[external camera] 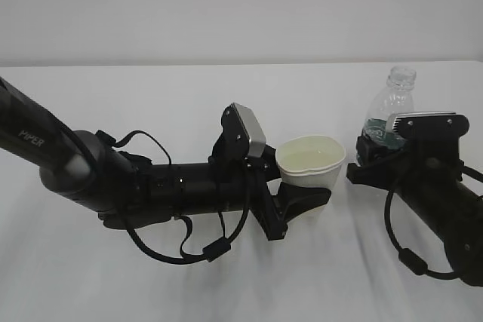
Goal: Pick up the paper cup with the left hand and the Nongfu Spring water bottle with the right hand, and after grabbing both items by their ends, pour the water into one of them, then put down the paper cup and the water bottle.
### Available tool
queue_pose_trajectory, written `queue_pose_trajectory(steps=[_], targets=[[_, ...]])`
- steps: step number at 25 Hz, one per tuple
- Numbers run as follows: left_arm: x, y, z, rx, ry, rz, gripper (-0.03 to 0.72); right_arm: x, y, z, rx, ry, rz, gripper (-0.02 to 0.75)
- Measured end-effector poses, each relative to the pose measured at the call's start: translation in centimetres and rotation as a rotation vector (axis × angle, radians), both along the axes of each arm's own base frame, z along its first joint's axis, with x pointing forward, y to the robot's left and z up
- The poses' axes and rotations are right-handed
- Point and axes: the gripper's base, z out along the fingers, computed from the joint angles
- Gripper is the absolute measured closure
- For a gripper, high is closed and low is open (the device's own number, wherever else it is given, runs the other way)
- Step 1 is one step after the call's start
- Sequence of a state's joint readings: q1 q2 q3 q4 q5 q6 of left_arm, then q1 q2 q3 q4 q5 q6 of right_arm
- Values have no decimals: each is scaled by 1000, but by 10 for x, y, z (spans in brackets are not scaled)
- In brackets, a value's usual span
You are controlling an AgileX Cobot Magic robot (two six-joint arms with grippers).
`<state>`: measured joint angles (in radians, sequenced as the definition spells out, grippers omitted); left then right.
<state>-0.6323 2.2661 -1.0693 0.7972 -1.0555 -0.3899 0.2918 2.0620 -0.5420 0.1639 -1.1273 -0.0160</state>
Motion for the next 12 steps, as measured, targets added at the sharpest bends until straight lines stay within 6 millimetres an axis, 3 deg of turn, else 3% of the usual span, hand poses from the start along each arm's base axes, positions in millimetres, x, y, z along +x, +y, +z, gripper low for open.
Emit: queue_pose_trajectory(steps=[12], targets=[[0,0,0,0,0,0,256,4,1,-6,13,9,-5,346]])
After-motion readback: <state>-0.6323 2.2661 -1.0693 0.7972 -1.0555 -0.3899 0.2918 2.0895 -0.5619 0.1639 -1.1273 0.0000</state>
